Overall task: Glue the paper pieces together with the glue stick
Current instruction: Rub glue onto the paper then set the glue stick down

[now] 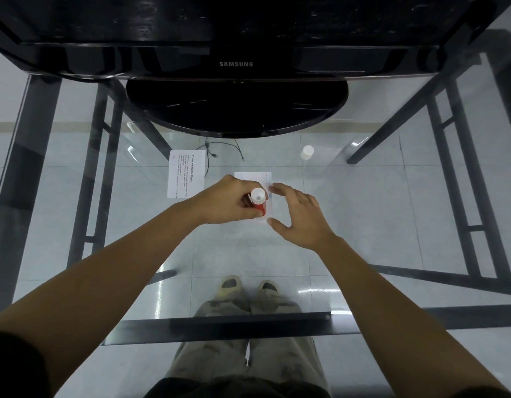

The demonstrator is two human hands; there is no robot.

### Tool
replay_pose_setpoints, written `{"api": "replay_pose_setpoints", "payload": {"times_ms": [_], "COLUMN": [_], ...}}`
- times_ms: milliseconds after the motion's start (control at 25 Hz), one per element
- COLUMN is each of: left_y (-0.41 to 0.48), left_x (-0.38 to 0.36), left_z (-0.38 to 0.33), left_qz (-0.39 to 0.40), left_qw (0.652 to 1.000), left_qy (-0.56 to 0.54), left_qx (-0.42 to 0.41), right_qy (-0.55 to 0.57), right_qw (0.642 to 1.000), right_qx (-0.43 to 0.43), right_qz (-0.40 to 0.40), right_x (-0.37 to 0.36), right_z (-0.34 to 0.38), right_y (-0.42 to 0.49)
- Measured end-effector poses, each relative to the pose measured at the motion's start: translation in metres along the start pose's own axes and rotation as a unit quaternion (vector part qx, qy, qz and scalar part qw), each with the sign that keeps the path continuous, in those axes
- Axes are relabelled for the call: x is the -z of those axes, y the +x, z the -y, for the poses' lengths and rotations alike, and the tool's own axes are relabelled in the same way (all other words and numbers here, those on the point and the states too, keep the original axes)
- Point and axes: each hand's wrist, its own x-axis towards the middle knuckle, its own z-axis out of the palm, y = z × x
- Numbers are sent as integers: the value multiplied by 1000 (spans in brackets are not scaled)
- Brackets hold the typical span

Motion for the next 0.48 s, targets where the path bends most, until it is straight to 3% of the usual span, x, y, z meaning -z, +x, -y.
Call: {"api": "replay_pose_setpoints", "payload": {"times_ms": [80,280,480], "left_y": [3,6,-4], "left_x": [4,14,-5], "left_z": [1,2,-4], "left_qz": [-22,-170,-40], "left_qw": [1000,985,999], "left_qy": [1,-2,-9], "left_qx": [5,32,-2], "right_qy": [3,-9,2], "right_qw": [1000,1000,1000], "right_qx": [5,6,22], "right_qz": [5,13,16], "right_x": [1,4,4], "right_z": [-2,-2,-5], "right_y": [0,1,0]}}
